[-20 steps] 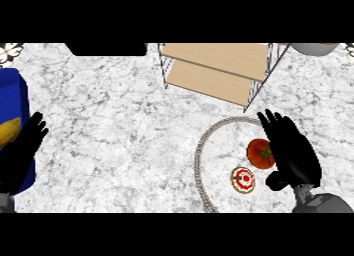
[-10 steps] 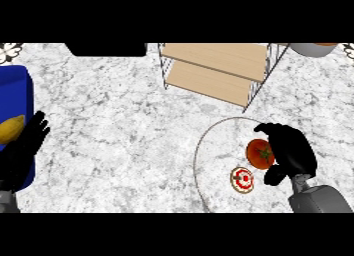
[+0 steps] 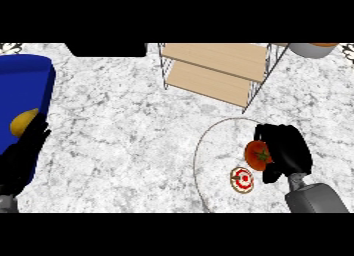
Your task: Pick the tomato from the placemat and place it in the tiered shelf
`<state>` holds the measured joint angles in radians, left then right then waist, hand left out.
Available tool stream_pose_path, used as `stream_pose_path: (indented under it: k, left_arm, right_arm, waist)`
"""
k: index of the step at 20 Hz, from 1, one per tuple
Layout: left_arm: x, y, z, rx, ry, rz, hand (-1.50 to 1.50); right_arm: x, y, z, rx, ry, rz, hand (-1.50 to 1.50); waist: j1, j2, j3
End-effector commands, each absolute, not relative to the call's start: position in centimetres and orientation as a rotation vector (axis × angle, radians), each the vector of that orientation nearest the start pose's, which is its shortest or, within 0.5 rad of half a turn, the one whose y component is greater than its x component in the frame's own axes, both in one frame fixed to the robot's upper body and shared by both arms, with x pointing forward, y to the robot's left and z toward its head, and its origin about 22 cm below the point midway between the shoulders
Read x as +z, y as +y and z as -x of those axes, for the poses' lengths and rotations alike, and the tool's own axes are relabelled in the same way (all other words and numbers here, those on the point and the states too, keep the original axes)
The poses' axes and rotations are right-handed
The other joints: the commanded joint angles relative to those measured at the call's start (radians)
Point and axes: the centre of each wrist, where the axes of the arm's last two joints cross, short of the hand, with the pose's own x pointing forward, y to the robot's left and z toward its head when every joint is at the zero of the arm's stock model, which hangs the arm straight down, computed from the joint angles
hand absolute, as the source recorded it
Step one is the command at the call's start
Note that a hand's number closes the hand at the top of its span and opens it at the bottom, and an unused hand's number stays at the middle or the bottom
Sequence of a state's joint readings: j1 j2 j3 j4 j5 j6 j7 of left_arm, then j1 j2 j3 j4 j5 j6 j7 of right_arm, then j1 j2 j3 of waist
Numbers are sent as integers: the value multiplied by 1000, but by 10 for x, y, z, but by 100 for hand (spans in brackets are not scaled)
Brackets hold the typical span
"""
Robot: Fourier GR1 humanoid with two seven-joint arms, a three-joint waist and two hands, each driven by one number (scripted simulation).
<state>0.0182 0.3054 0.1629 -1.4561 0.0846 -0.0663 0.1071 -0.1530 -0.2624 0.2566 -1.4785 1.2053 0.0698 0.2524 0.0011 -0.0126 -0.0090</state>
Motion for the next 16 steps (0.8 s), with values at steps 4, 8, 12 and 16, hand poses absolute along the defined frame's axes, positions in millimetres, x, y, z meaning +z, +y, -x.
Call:
stream_pose_path:
  k: [4,8,12,16]
  left_arm:
    - [5,348,-237,-33,-1314,-244,0]
    - [-3,339,-234,-52,-1338,-248,0]
    - [0,332,-242,-93,-1350,-217,0]
    - [4,339,-245,-80,-1358,-237,0]
  right_arm:
    - [30,-235,-244,1198,-1316,1158,150]
    - [57,-117,-264,1164,-1282,1083,150]
    - [81,-59,-271,1130,-1224,1070,150]
    - [144,-32,-284,1011,-1298,1024,150]
  waist:
    - [-5,11,9]
    - [15,13,8]
    - [64,19,7]
    - [43,15,8]
